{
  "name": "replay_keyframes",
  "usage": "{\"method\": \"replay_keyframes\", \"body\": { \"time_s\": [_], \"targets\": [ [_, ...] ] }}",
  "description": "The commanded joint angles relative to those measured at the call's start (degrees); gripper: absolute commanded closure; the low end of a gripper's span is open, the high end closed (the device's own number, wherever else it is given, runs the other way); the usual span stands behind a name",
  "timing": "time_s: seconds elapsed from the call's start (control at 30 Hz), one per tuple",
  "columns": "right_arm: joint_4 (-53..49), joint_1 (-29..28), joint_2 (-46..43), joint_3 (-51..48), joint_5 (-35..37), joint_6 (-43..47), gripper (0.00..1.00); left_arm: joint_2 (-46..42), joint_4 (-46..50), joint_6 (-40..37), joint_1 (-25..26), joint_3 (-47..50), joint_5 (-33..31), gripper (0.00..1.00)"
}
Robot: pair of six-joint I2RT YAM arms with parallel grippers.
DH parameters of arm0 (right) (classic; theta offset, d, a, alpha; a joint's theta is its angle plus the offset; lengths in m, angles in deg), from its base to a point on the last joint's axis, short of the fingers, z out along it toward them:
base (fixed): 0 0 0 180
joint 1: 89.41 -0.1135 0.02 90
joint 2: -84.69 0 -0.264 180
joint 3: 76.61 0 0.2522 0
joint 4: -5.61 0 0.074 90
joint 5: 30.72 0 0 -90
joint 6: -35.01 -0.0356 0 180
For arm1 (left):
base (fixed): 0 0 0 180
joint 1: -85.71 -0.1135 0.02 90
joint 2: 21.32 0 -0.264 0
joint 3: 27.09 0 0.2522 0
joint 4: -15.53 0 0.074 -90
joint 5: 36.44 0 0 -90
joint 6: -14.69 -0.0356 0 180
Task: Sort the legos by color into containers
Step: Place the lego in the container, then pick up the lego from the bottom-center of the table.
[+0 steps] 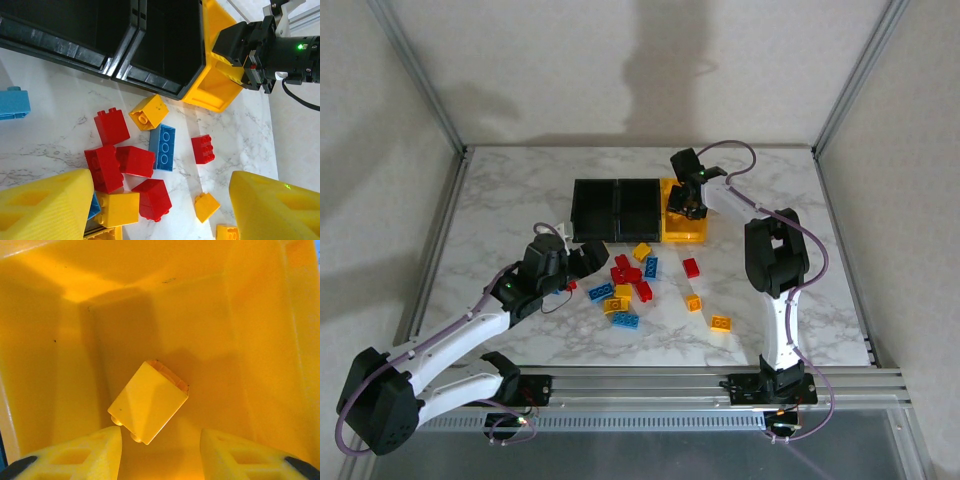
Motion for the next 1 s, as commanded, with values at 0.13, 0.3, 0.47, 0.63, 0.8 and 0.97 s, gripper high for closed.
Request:
{"method": "replay_keyframes", "body": {
  "time_s": [0.13,0.3,0.47,0.63,0.8,0.97],
  "targets": [
    [1.97,-0.17,-10.08,-3.81,-0.24,-0.65,0.56,-0.04,5.27,0.68,0.40,-2.92,-2.47,0.29],
    [4.17,-1.13,-20.65,-12.72,-0.59,-0.30,0.57,2.92,8.71,-0.74,0.40,-5.13,-1.21,0.30],
    [5.25,-3.16,-31.25,-23.22,-1.35,0.55,0.57,5.92,8.12,-2.24,1.06,-6.20,2.21,0.31],
    [7.52,-4.48,-43.79,-35.92,-5.08,0.06,0.58,9.09,6.09,-3.74,5.24,-7.20,5.70,0.32],
    [6.19,-7.42,-51.75,-45.52,-4.32,-1.19,0.56,11.01,4.42,-3.45,10.89,-5.54,5.70,0.32],
    [5.49,-13.11,-54.02,-52.82,0.12,-5.11,0.52,10.04,1.88,-2.16,15.64,-2.44,6.32,0.32]
  ]
}}
